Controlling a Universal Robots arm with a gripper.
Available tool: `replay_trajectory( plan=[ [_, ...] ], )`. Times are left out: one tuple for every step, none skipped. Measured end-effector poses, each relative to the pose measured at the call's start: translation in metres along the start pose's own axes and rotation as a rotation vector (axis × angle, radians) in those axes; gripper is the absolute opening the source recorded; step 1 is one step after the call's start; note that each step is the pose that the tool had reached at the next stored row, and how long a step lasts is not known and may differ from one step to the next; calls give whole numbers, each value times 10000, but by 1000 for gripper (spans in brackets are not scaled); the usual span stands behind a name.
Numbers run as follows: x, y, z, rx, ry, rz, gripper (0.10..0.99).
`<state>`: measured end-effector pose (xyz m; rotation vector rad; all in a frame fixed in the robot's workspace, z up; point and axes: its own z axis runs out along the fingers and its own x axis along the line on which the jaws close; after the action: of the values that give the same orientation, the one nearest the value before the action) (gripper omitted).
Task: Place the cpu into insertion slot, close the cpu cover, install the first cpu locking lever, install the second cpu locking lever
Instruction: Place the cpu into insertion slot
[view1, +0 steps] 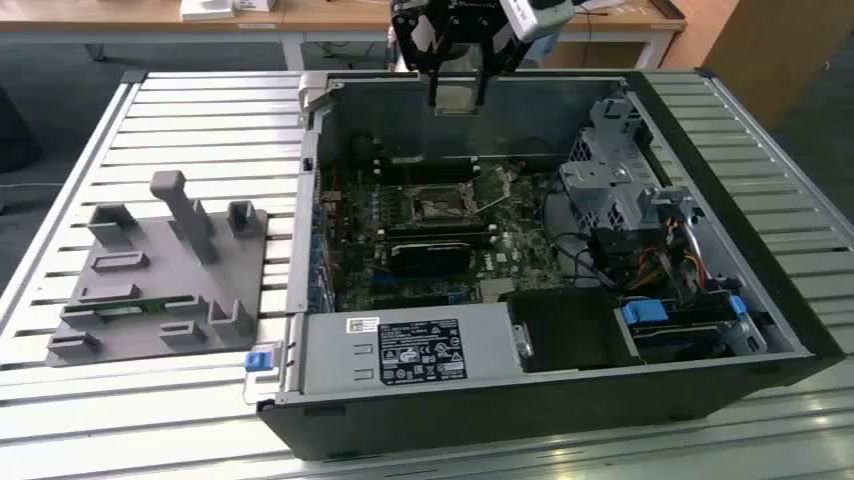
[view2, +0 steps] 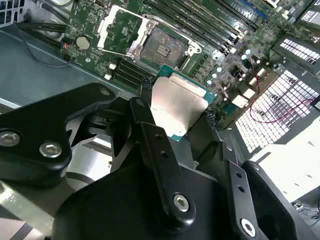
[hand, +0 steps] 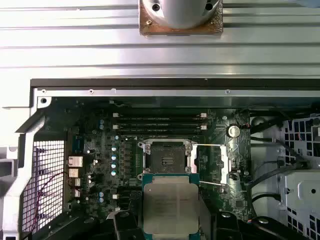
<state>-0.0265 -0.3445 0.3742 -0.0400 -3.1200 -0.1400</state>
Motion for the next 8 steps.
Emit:
replay_trajectory(
  plan=[
    [0, 0, 0, 0, 0, 0, 537],
    [0, 0, 0, 0, 0, 0, 537],
    [0, 0, 0, 0, -1, 0, 537],
    [0, 0, 0, 0, 0, 0, 537],
    [0, 0, 0, 0, 0, 1, 537],
    [0, 0, 0, 0, 0, 4, 537],
    [0, 0, 0, 0, -1, 10, 537],
    [0, 0, 0, -1, -3, 30, 537]
  ],
)
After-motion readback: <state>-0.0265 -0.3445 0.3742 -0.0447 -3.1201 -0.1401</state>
